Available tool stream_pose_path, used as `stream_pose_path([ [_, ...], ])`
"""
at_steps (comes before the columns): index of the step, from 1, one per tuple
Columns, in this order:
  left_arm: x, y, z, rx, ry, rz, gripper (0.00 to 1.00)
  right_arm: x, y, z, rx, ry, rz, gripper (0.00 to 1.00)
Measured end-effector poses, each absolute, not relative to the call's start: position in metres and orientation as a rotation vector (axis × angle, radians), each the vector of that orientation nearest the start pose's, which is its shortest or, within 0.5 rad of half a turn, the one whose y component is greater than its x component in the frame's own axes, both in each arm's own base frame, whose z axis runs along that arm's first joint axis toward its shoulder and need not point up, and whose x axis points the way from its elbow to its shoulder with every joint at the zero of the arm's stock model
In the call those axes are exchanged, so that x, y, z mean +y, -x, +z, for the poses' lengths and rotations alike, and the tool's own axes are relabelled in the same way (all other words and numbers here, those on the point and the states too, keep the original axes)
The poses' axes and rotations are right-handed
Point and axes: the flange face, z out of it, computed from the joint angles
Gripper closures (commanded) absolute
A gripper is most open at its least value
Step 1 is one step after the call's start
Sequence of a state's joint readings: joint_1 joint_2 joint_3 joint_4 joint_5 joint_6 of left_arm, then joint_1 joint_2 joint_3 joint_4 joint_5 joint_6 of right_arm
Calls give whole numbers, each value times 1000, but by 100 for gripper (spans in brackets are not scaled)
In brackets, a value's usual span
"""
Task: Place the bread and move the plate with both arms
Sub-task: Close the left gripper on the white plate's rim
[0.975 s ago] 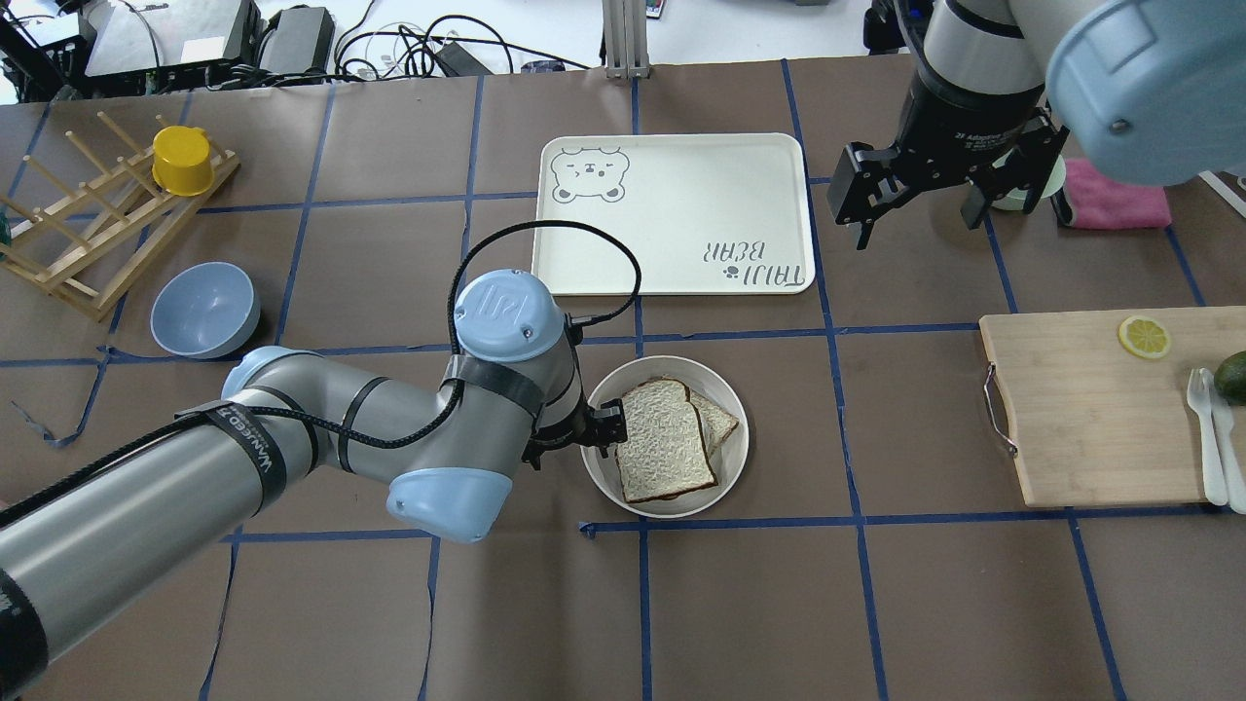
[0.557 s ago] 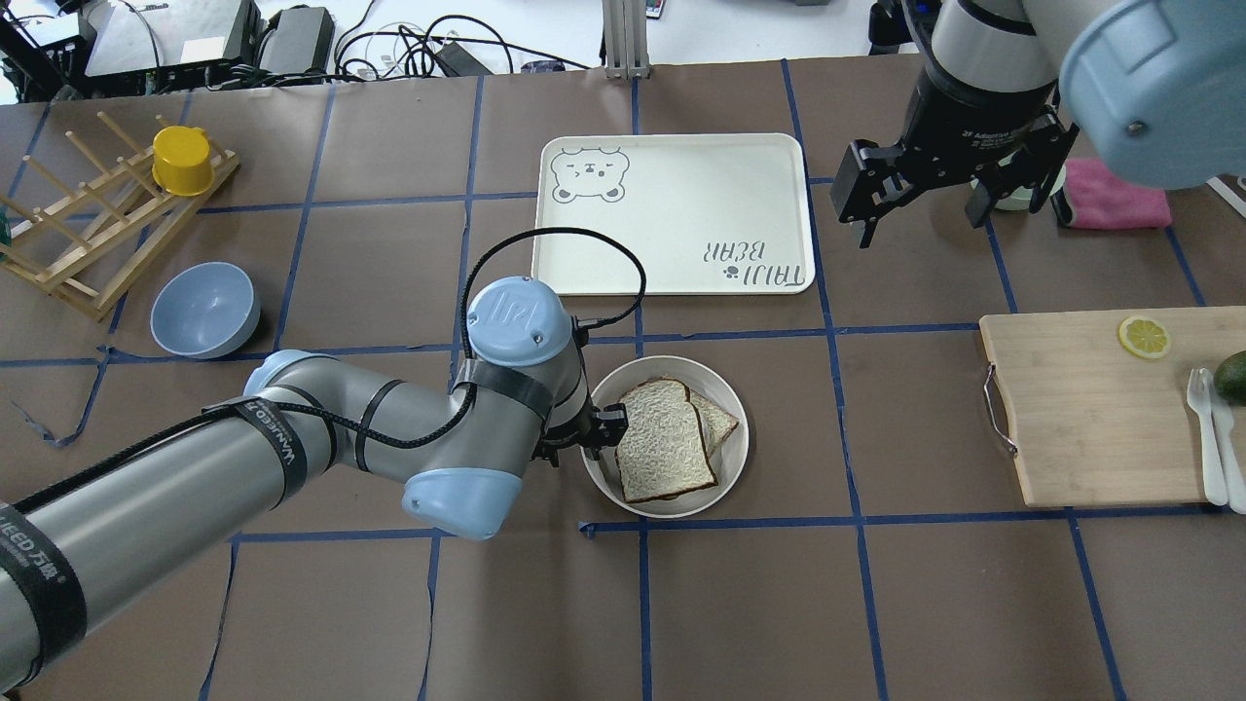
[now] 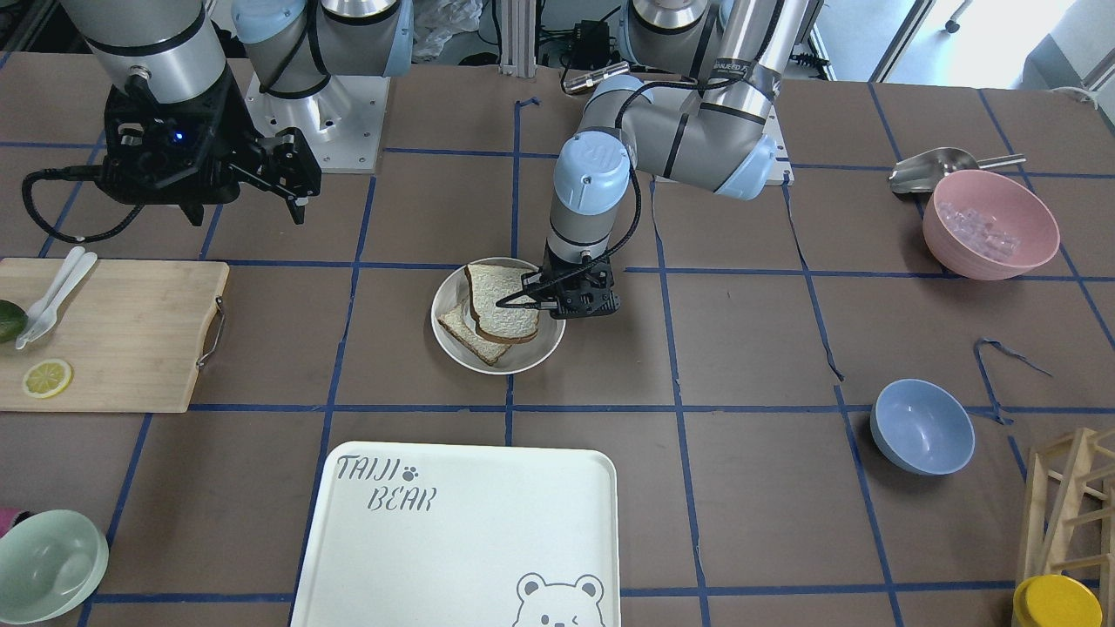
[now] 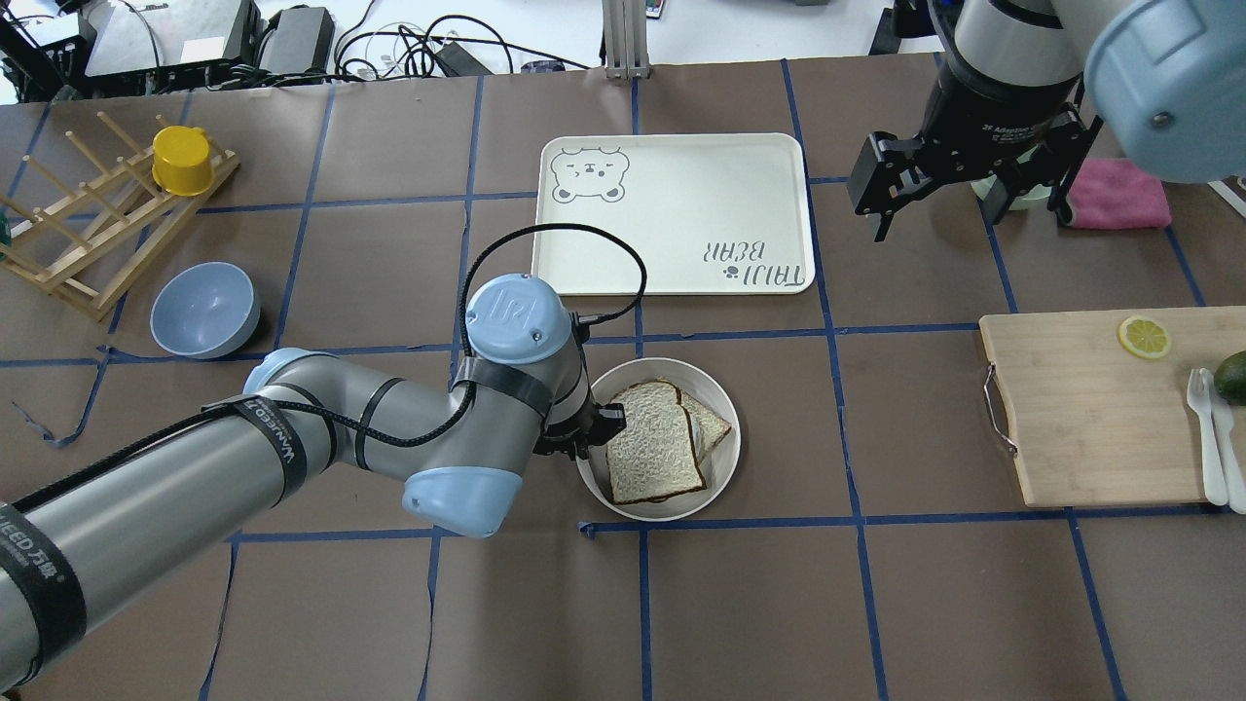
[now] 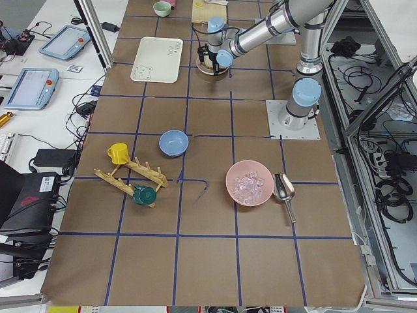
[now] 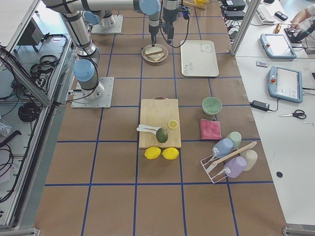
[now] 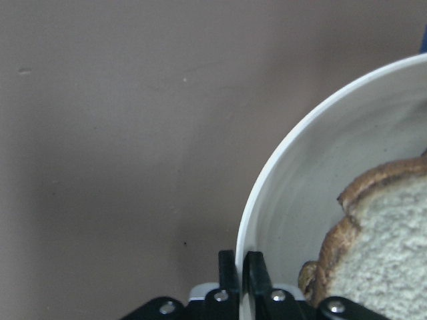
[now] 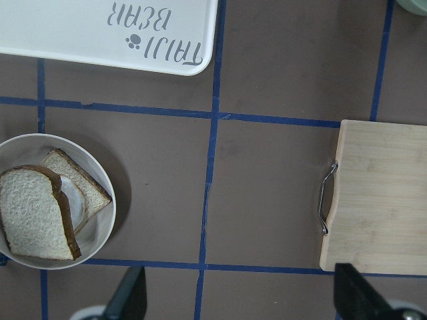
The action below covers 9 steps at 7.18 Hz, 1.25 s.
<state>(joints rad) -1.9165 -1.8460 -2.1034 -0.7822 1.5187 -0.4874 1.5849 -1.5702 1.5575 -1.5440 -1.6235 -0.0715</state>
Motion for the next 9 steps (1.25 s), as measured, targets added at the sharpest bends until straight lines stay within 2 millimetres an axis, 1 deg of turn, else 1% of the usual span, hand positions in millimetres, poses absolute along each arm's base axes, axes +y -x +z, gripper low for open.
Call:
stream_pose_path([
  [2, -414, 295, 205, 3213, 270, -16, 100, -487, -135, 493, 3190, 136, 22, 0],
  [3, -415, 296, 211, 3242, 278, -36, 100, -486, -135, 493, 3190, 135, 24, 0],
  [5, -418, 296, 217, 3284, 223, -58, 100, -486, -135, 493, 3189, 135, 24, 0],
  [7, -426, 288, 224, 3336, 179, -64, 100, -486, -136, 493, 3175, 133, 23, 0],
  [9, -439, 272, 229, 3390, 196, -66, 100, -486, -137, 491, 3171, 132, 29, 0],
])
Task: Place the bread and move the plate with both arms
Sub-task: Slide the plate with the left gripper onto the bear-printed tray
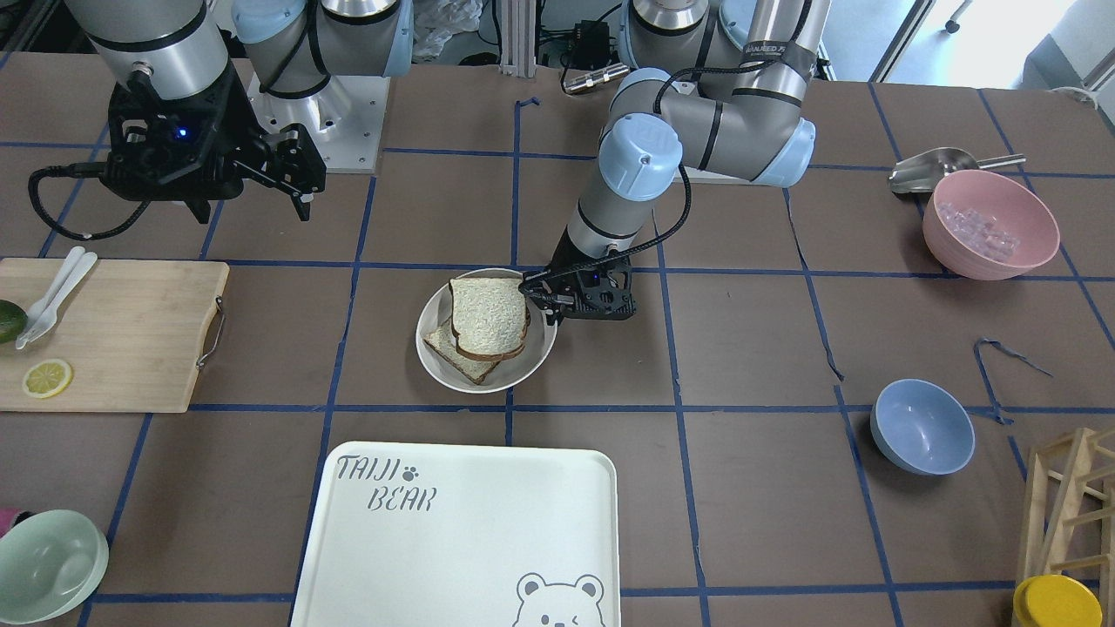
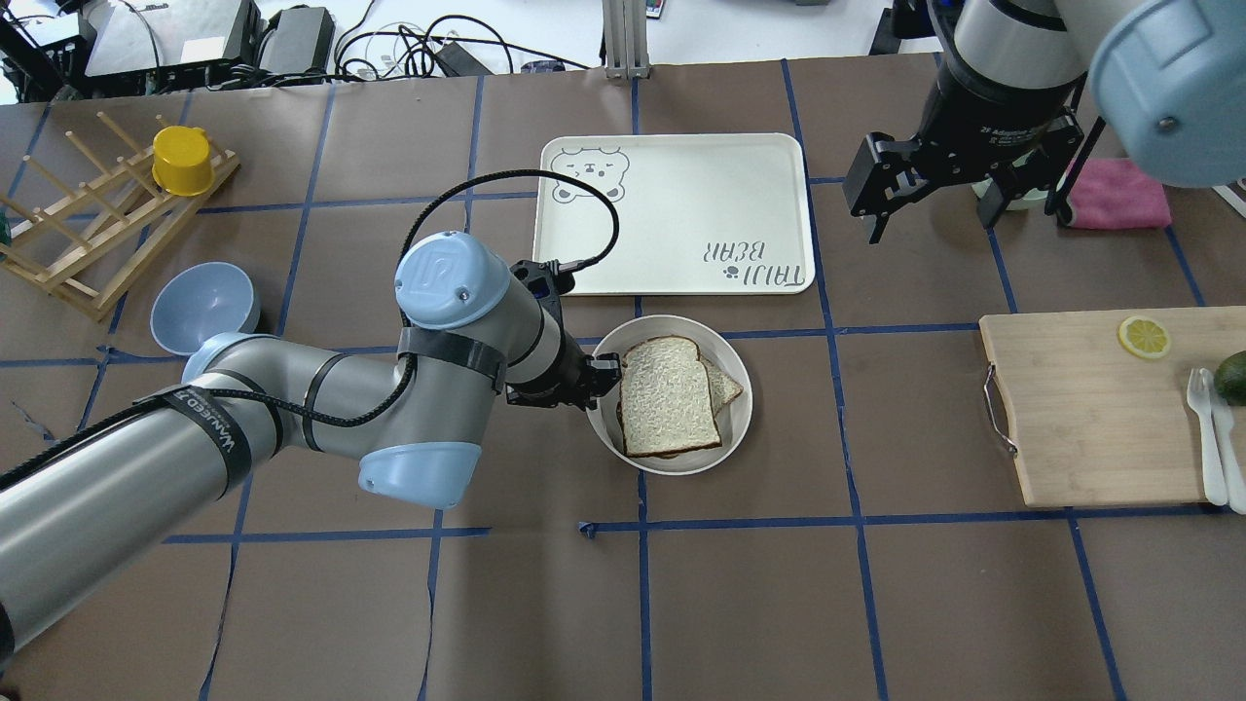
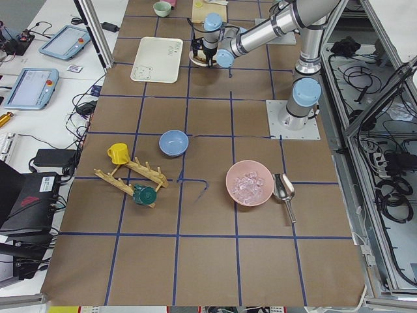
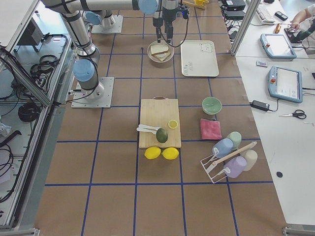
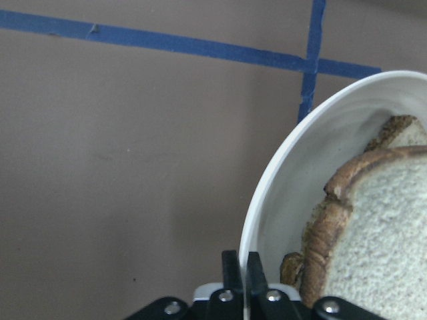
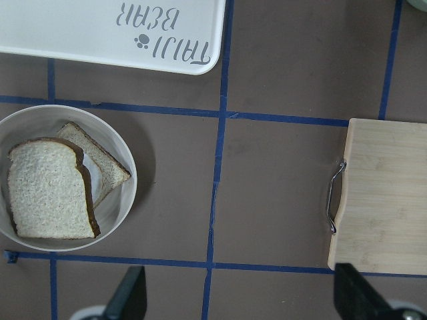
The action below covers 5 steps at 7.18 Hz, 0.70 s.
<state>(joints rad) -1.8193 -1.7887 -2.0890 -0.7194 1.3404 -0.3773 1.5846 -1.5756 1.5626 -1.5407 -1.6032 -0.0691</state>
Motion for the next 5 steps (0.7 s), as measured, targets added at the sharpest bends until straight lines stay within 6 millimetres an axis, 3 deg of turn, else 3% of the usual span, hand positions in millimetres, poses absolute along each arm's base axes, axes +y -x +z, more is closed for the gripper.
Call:
stream_pose_path([
  [2, -468, 264, 240, 3437, 229, -81, 100, -486, -137, 491, 3170, 132, 32, 0],
  [5, -531, 273, 270, 3482, 161, -63, 100, -487, -137, 491, 3170, 133, 27, 0],
])
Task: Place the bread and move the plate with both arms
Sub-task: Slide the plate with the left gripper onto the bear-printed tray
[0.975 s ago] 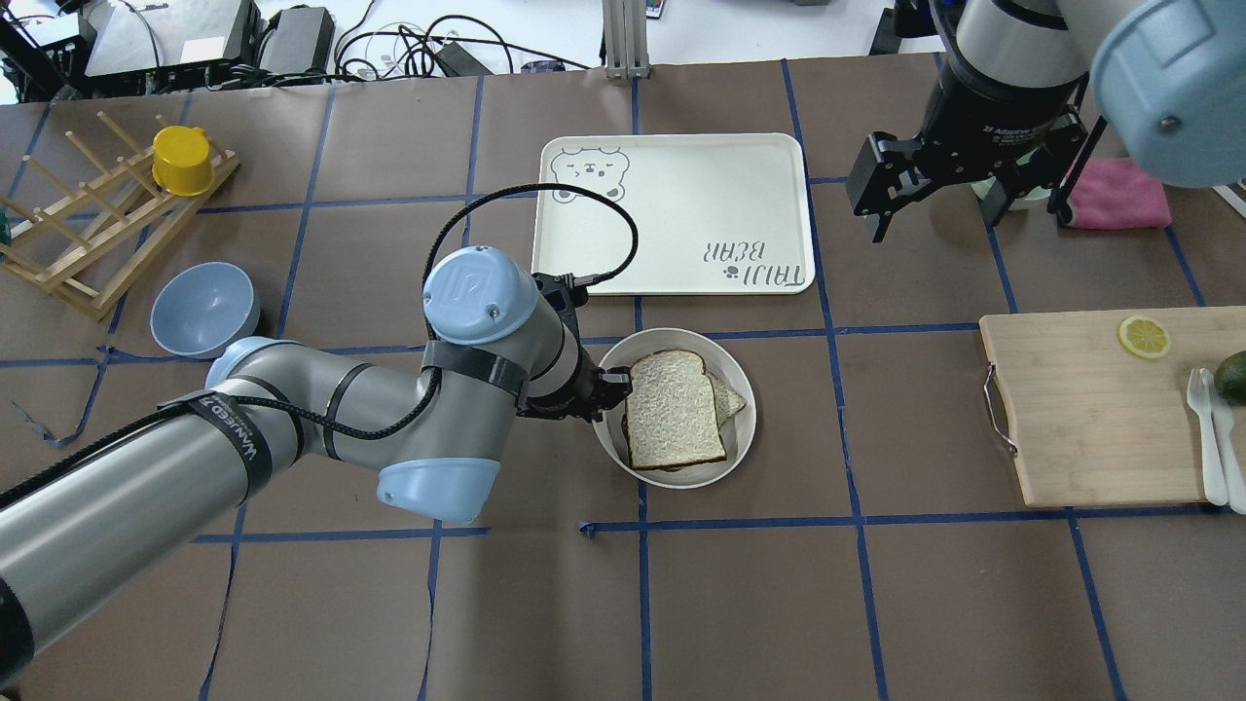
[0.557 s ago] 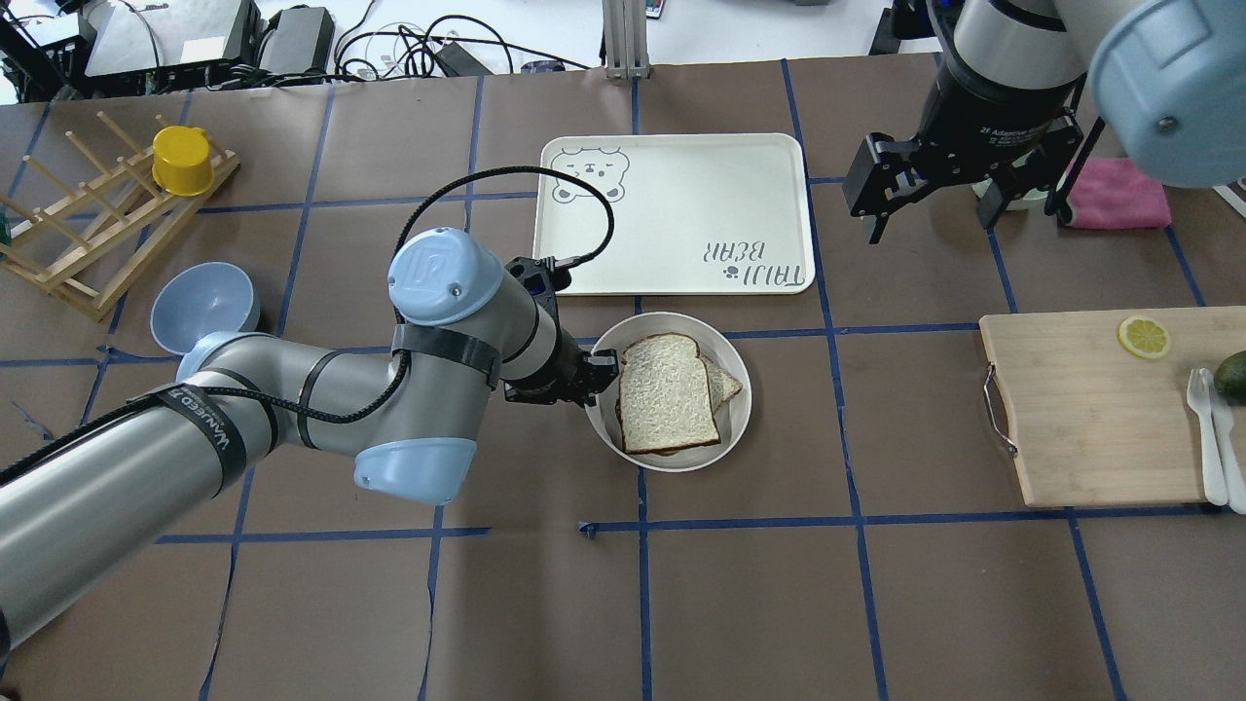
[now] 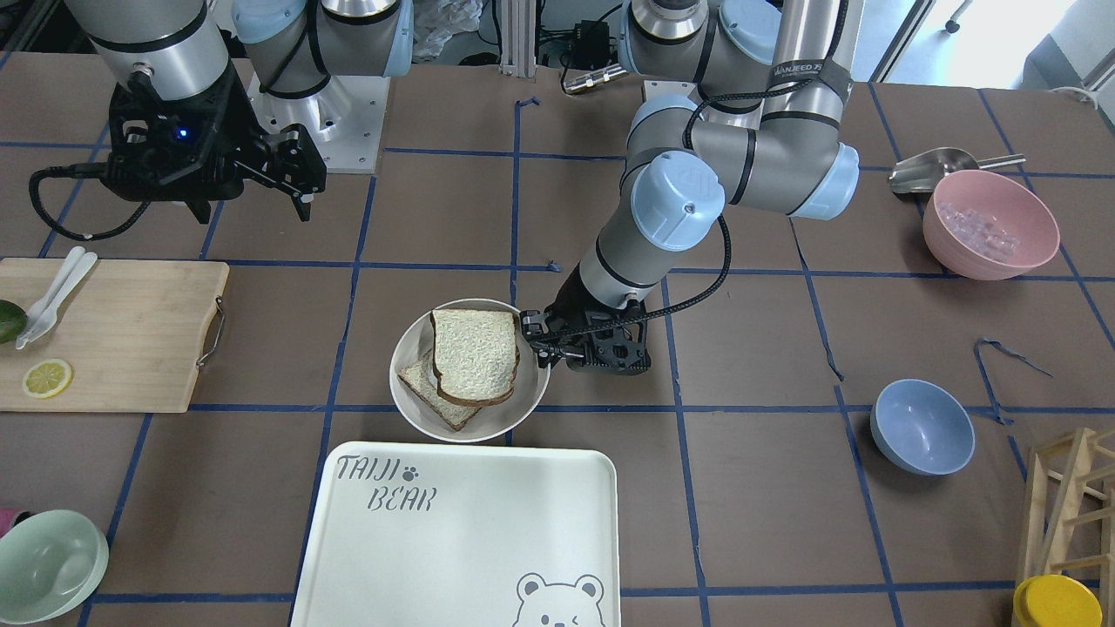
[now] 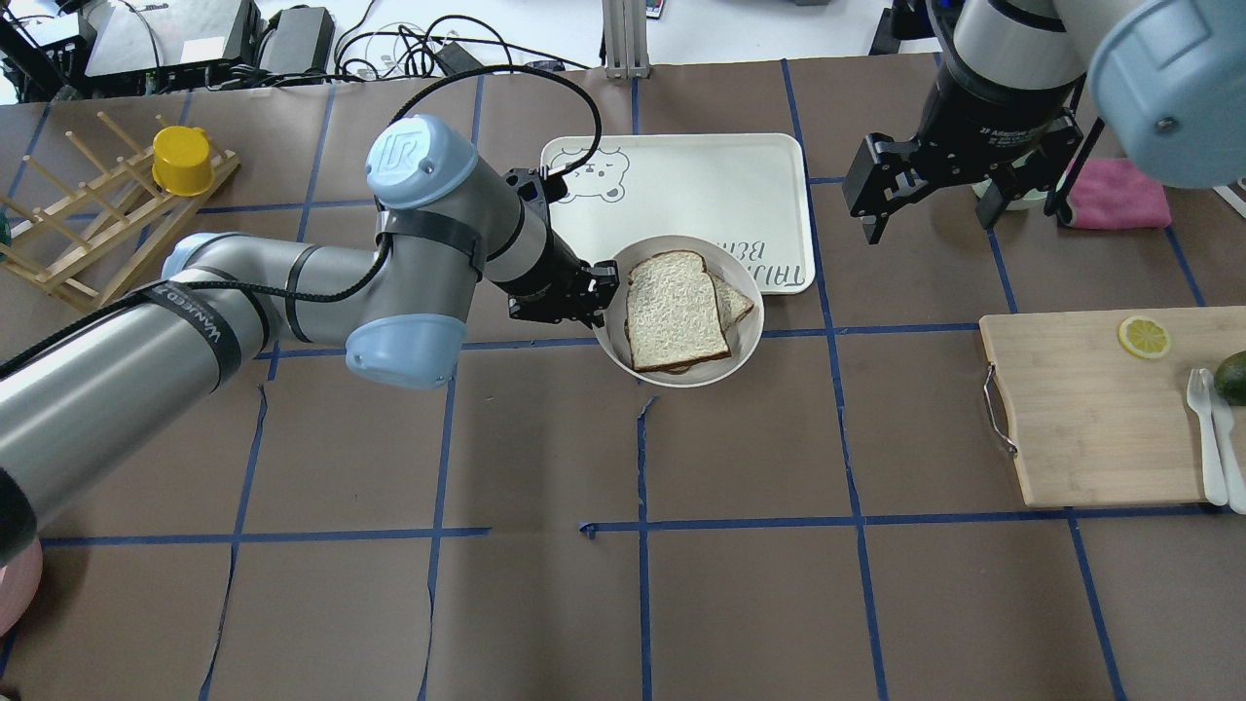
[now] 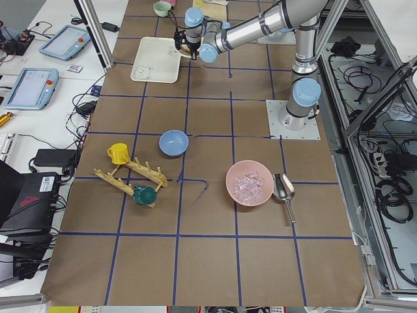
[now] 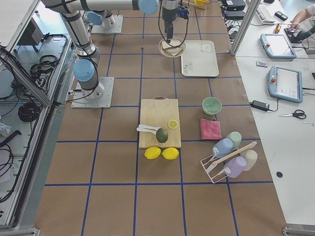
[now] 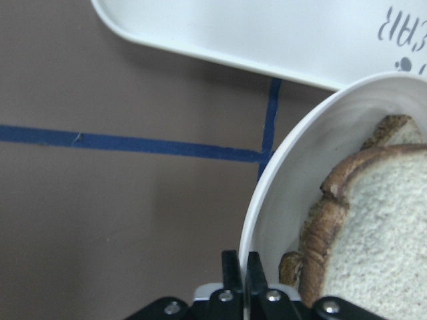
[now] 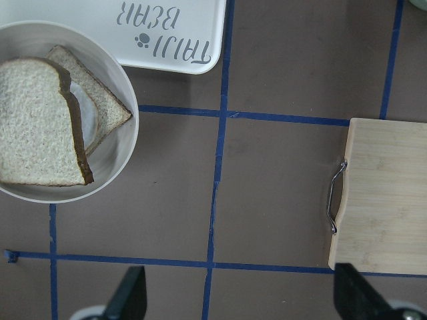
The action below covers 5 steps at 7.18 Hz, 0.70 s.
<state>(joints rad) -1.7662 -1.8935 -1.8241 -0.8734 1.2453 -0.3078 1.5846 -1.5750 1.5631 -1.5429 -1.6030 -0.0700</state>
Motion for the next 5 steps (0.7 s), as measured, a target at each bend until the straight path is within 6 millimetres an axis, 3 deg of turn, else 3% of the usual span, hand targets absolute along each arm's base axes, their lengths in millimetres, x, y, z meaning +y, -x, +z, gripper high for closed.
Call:
stream_pose_path([
  [3, -599, 270, 272, 3523, 174, -97, 100, -488, -136, 490, 3172, 140, 21, 0],
  [5, -645, 274, 261, 3529, 172, -126, 100, -488, -136, 491, 3172, 141, 19, 0],
])
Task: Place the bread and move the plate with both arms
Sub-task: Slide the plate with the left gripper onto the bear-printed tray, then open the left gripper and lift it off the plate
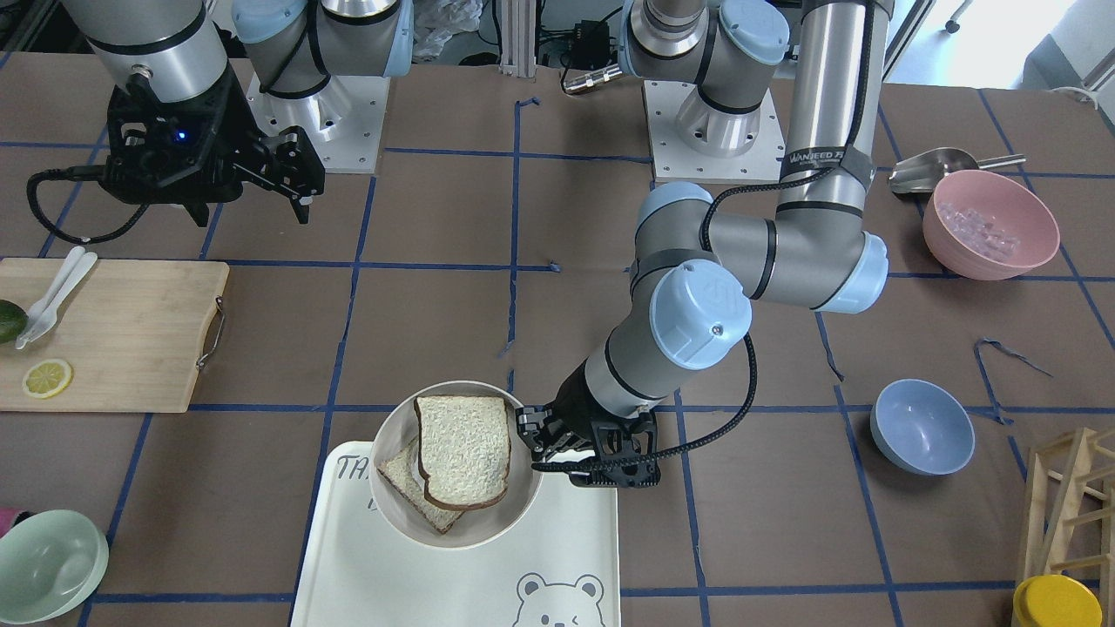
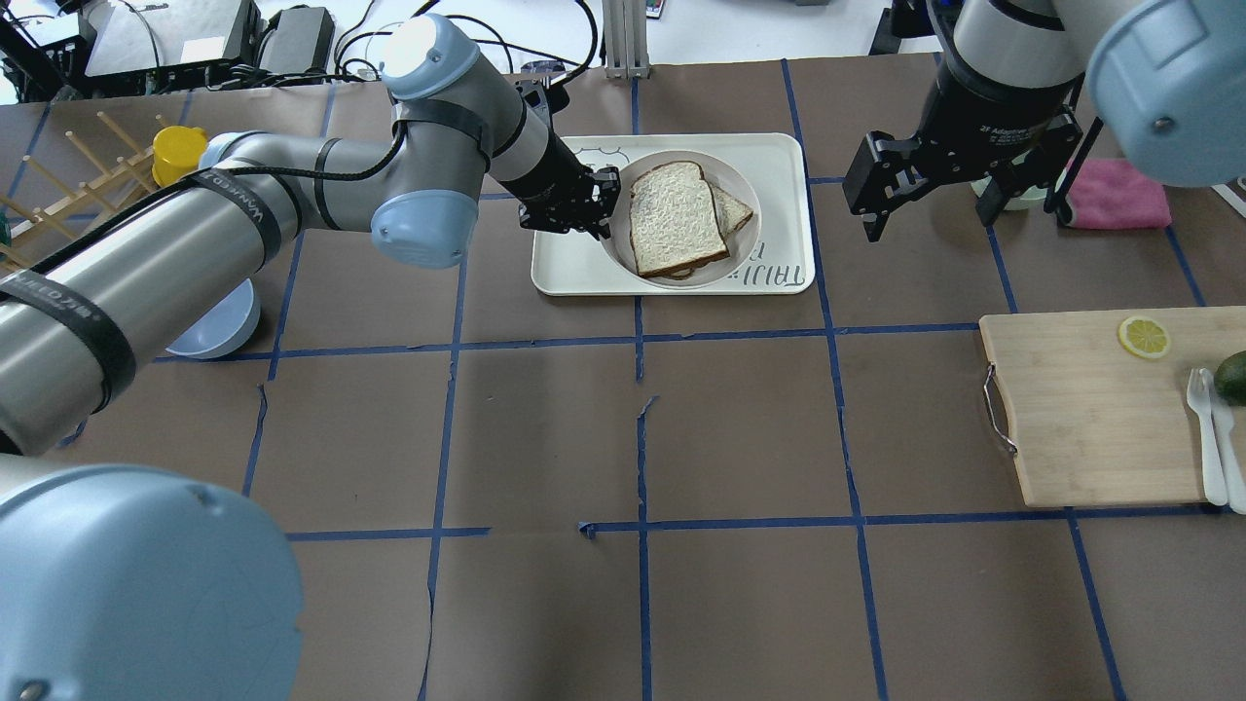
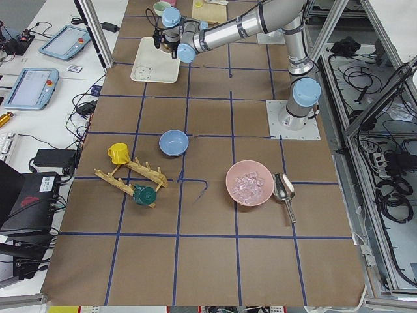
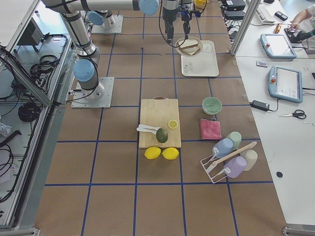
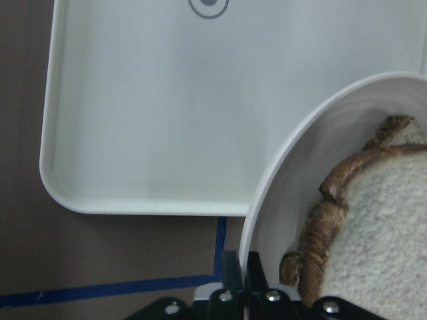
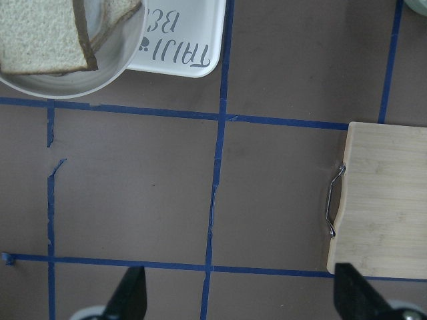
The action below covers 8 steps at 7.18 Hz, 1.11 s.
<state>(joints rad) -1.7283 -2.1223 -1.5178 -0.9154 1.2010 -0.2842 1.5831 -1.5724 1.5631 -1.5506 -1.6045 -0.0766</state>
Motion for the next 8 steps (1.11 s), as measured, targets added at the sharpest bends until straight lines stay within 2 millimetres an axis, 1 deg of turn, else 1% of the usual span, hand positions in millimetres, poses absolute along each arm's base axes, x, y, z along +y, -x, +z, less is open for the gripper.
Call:
stream_pose_path([
  [2, -681, 276, 240, 3526, 171, -135, 100, -488, -136, 490, 3174, 142, 20, 0],
  [3, -694, 276, 227, 3524, 181, -127, 100, -488, -136, 490, 3174, 142, 21, 0],
  [5, -708, 272, 205, 3518, 214, -97, 100, -488, -136, 490, 3174, 145, 25, 0],
  [8, -714, 258, 190, 3515, 254, -69, 100, -488, -136, 489, 3175, 150, 29, 0],
])
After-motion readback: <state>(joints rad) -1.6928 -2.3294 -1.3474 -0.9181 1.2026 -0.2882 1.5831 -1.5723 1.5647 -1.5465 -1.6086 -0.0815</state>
